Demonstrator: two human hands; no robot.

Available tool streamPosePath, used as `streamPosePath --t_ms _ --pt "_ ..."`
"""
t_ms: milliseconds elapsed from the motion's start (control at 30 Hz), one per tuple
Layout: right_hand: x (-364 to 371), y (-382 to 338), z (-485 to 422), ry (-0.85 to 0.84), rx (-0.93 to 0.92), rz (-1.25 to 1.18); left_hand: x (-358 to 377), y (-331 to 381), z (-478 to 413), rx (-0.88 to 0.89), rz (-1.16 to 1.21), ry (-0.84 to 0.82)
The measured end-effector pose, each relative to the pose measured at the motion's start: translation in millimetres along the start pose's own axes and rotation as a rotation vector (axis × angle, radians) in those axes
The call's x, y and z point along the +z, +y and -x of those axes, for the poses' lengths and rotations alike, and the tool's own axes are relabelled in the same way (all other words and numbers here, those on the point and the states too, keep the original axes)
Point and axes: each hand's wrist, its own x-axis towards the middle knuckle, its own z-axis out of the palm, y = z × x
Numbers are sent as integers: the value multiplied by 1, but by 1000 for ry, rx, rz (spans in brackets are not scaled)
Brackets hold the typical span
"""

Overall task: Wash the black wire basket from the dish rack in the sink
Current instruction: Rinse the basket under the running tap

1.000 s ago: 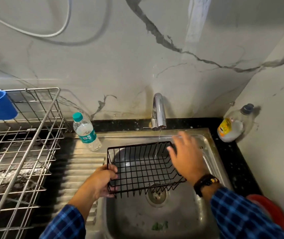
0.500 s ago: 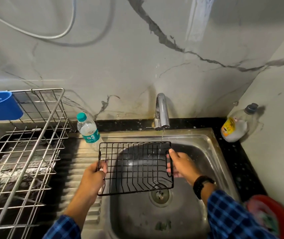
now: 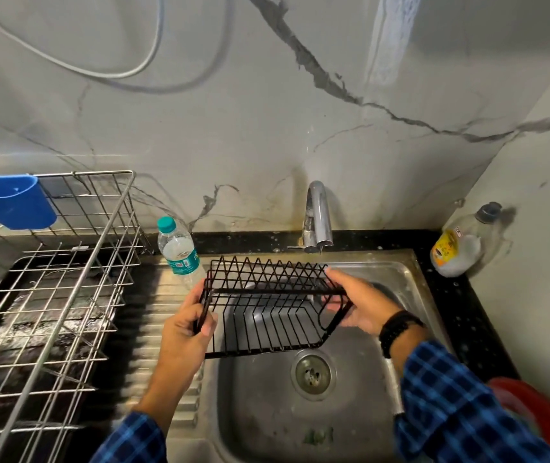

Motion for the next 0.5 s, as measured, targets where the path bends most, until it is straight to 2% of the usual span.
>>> streamPosePath --t_ms 67,100,200,300,433,467,500 --pt "-12 -2 4 -157 154 7 -4 -2 1 63 -125 -37" --pt "-14 -3 7 -173 173 17 -6 -3 1 66 -196 -57" --pt "-12 -1 11 -136 73 41 -2 1 -6 -16 -213 -15" --pt "-2 3 17 -83 -162 137 10 6 -3 -231 38 -26" --pt "-2 12 30 43 -383 145 -14 15 -2 -447 686 -338" --pt "-5 14 33 59 -433 175 -19 22 -5 -486 781 -360" --pt "-7 17 36 67 -489 233 -19 29 -8 -544 779 -320"
